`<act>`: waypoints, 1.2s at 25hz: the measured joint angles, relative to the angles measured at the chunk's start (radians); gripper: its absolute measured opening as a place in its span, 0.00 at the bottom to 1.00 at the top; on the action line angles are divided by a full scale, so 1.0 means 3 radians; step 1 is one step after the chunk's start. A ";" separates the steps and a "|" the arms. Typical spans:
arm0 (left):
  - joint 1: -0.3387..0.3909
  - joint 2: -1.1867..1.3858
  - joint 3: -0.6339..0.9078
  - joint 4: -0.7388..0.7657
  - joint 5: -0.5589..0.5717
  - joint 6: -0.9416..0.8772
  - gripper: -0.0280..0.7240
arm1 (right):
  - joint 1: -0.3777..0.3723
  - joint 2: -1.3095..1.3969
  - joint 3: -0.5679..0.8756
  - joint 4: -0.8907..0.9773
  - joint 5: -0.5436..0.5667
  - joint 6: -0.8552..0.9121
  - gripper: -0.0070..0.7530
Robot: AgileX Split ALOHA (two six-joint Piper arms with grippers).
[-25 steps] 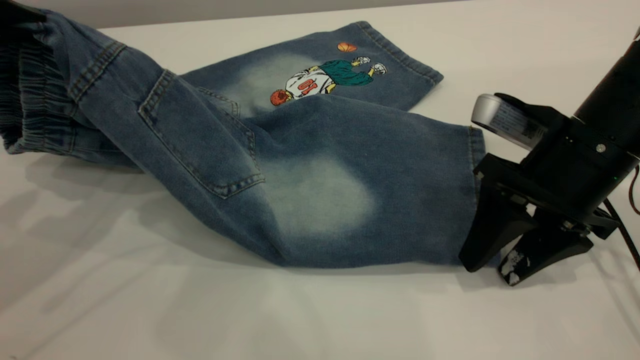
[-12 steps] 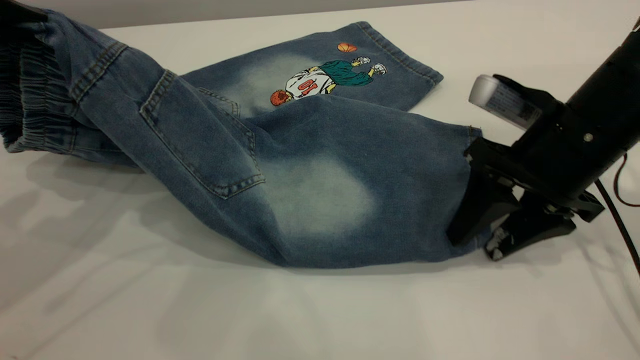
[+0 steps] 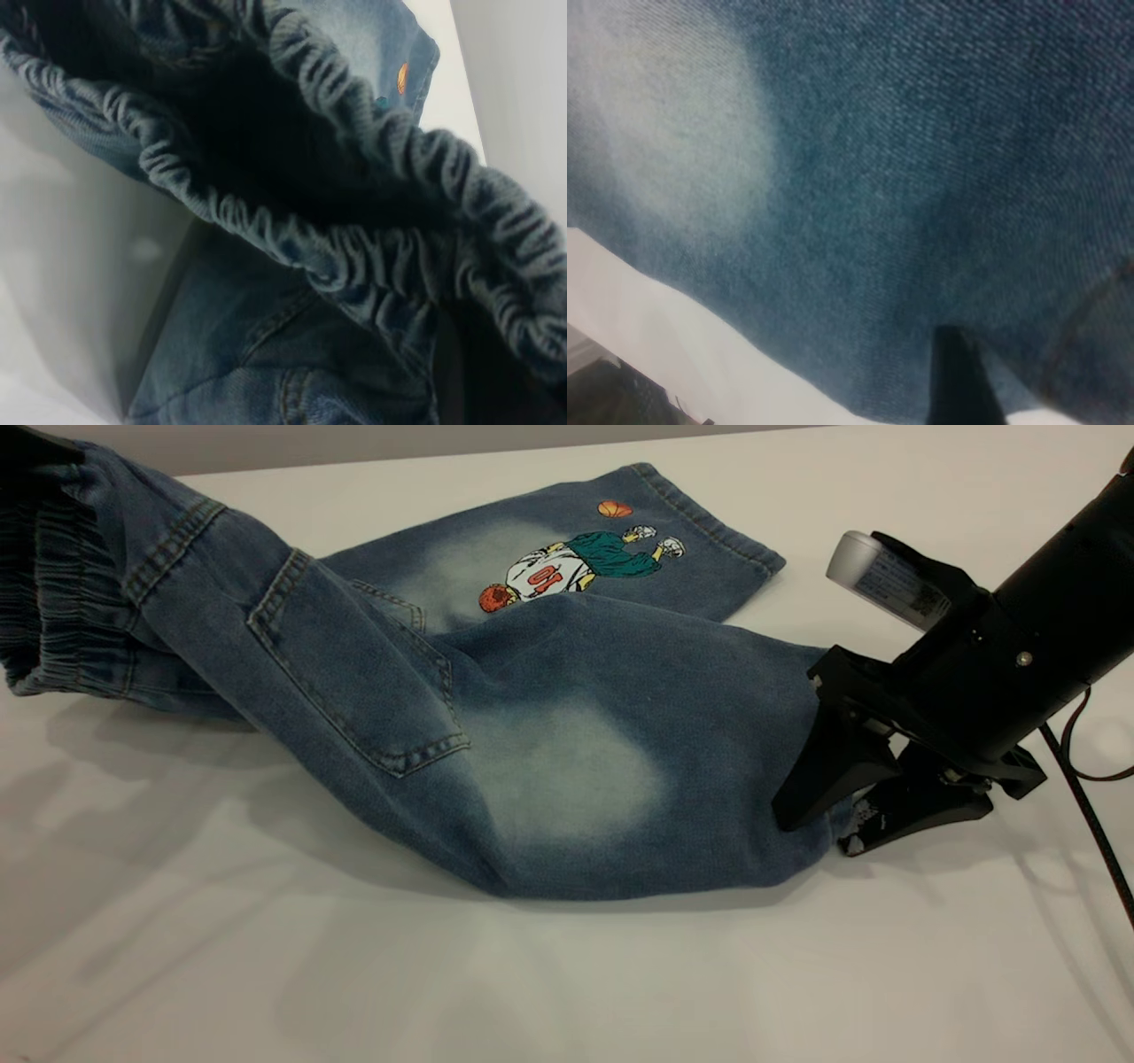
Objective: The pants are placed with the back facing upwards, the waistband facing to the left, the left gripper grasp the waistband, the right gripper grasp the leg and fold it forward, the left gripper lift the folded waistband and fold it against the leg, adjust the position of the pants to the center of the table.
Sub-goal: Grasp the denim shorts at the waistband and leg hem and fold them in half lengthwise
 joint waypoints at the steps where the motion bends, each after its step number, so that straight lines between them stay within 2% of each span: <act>1: 0.0000 0.0000 0.0000 0.0000 0.0000 0.0000 0.16 | 0.0000 0.0000 0.0000 0.0016 -0.0026 0.0000 0.43; 8: 0.0000 0.0000 0.0000 -0.0003 -0.0004 0.0000 0.16 | 0.0000 0.0007 0.0000 0.0069 -0.0149 0.0000 0.07; 10: 0.0000 0.0000 0.0000 -0.0003 -0.0008 0.0000 0.16 | 0.0000 0.0007 0.0000 0.0066 -0.0107 0.0000 0.03; 16: 0.0000 0.0000 0.0000 0.0026 0.0043 0.0000 0.16 | -0.0081 -0.0164 0.0000 -0.0029 0.0269 0.0166 0.02; 19: 0.0000 0.0000 0.0005 0.0116 0.0126 0.0000 0.16 | -0.0193 -0.0414 0.0003 -0.0182 0.0341 0.0316 0.02; 24: 0.0000 -0.0013 0.0195 0.0127 0.0178 0.0000 0.16 | -0.0362 -0.0862 0.0003 -0.0497 0.0507 0.0626 0.02; 30: 0.0000 -0.0016 0.0516 0.0067 0.0205 0.0000 0.16 | -0.0370 -0.1308 0.0003 -0.0512 0.0786 0.0688 0.02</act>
